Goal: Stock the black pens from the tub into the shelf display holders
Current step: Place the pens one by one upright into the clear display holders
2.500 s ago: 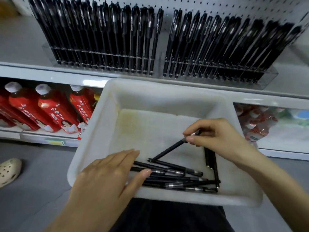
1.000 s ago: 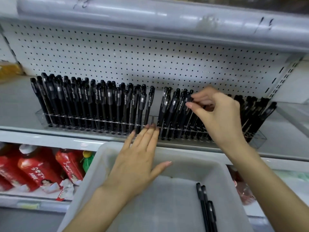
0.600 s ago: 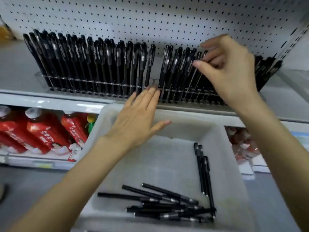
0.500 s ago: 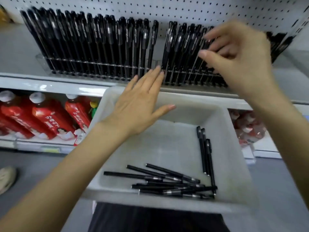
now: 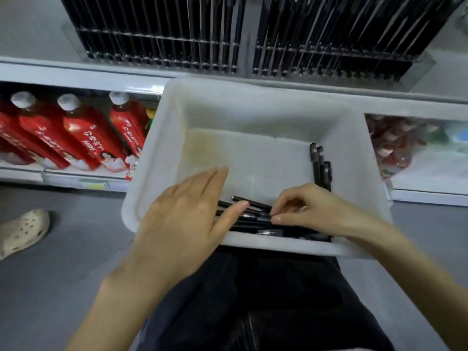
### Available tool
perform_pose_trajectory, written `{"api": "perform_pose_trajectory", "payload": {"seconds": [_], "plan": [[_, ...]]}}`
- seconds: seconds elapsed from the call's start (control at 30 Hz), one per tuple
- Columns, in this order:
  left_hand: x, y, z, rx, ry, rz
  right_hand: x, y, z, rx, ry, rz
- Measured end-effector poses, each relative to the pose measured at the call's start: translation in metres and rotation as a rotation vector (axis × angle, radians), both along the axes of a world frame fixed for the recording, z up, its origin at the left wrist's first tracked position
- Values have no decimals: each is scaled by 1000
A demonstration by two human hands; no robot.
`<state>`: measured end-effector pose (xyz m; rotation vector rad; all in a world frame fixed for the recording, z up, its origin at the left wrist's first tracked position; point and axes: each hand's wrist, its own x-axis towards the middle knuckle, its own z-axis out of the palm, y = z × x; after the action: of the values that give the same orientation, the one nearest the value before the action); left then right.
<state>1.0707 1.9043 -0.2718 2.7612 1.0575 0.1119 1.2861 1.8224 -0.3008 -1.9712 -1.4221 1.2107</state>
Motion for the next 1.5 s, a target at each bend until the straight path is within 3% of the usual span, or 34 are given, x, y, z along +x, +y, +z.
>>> {"api": "perform_pose_trajectory", "payload": {"seconds": [0.23, 0.73, 0.87, 1.23, 1.5], "plan": [[-2, -6, -7, 65, -12, -10, -8, -2, -10, -61, 10, 67], [0, -6, -7, 66, -17, 8, -10, -2, -9, 45, -285, 252], [1, -3, -5, 60, -35, 15, -8, 1, -2, 115, -187, 100], [11, 5, 20, -154, 3, -9, 15, 15, 34, 356, 360, -233], [46, 38, 54, -77, -161, -54, 40, 42, 85, 601, 371, -390]]}}
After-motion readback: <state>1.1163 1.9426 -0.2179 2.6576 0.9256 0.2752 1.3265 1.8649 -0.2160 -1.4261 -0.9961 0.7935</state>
